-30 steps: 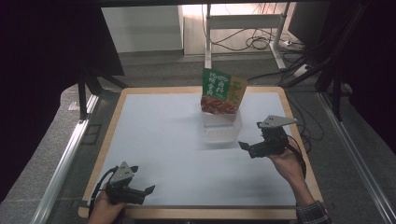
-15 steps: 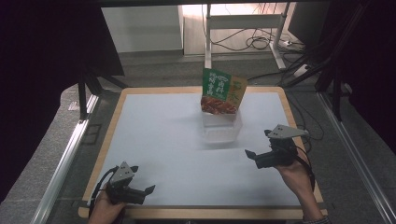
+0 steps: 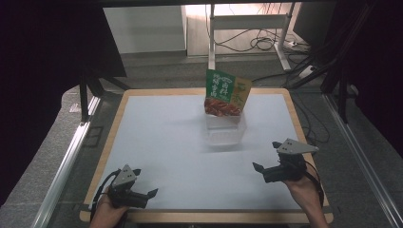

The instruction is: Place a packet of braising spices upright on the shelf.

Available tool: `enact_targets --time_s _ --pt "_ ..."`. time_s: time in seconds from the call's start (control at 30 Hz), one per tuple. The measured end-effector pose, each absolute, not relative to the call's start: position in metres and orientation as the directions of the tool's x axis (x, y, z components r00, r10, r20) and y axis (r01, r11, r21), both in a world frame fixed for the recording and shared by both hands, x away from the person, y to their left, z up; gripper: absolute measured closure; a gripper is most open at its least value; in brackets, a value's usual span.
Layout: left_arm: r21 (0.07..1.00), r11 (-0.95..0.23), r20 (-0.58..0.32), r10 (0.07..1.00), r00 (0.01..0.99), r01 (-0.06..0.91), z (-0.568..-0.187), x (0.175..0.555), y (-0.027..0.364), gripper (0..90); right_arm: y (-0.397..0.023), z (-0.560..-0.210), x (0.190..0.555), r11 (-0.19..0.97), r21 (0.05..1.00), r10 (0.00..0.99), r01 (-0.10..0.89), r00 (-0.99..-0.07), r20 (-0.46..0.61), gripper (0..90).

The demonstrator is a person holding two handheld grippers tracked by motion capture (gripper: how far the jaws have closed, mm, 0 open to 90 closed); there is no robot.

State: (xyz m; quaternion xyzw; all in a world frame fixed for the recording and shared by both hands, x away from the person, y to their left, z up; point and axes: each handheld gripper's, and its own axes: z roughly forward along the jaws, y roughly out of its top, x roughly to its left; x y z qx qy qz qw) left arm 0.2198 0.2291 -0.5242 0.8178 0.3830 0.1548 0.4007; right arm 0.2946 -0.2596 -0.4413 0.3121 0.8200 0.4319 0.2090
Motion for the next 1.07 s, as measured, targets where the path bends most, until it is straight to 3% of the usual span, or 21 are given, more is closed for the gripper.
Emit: enact_targets --time_s 1.07 --pt "0.772 -0.391 -0.048 0.75 0.66 0.502 -0.524 0.22 0.227 3.2 -0.276 -0.487 0.274 0.484 0.777 0.702 0.401 -0.708 -0.072 0.0"
